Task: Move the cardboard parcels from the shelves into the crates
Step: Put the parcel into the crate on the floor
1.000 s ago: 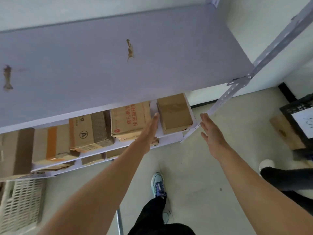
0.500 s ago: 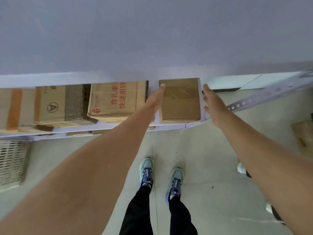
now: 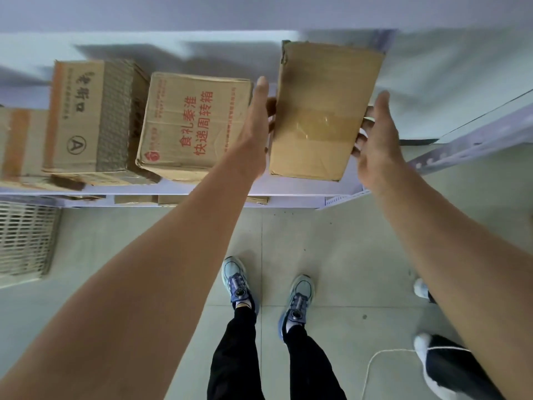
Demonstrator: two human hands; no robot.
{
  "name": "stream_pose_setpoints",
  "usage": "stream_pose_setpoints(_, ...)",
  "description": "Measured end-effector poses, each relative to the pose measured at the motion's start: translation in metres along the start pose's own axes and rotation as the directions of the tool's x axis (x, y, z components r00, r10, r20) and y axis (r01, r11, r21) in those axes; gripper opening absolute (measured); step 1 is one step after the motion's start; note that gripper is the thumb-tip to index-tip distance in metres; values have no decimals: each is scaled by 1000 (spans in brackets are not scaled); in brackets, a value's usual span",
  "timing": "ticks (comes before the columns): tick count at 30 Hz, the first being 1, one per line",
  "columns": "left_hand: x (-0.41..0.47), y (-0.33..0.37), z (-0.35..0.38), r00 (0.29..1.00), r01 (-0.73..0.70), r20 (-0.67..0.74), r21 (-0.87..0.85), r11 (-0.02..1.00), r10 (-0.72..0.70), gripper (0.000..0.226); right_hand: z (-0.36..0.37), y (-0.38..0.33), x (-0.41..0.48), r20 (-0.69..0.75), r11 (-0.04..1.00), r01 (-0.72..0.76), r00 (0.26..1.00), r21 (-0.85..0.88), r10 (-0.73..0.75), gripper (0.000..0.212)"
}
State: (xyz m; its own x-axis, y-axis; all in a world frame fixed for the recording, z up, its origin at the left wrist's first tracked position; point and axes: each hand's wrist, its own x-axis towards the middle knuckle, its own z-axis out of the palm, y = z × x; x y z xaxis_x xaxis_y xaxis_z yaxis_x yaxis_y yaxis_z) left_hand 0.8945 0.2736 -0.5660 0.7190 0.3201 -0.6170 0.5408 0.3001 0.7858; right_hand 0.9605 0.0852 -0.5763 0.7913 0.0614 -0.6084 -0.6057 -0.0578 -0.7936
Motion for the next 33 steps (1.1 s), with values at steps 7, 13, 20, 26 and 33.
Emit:
stream_pose_setpoints(7, -17, -15, -3, 1000, -5, 14, -89, 996, 6, 84, 1, 13, -12, 92, 983, 152, 983, 108, -162, 46)
stream_pose_setpoints(13, -24, -49, -6, 995, 95, 15, -131, 987, -94, 85, -17, 49, -10, 11, 985, 31, 999, 171, -33, 35)
stream_pose_setpoints(20, -22, -48, -5, 986, 159, 79, -145, 977, -149, 94, -16, 38, -9, 22, 986, -67, 998, 154, 65, 50)
stream_pose_setpoints(26, -22, -52, -14, 997, 58, 61, -238, 970, -45, 88, -14, 34, -14, 72, 978, -22, 997, 207, 8, 82)
stream_pose_setpoints(33, -28, -73, -14, 994, 22, 113, -198, 980, 0, 80, -7, 59, -25, 146, 980, -48, 989, 194, 20, 80)
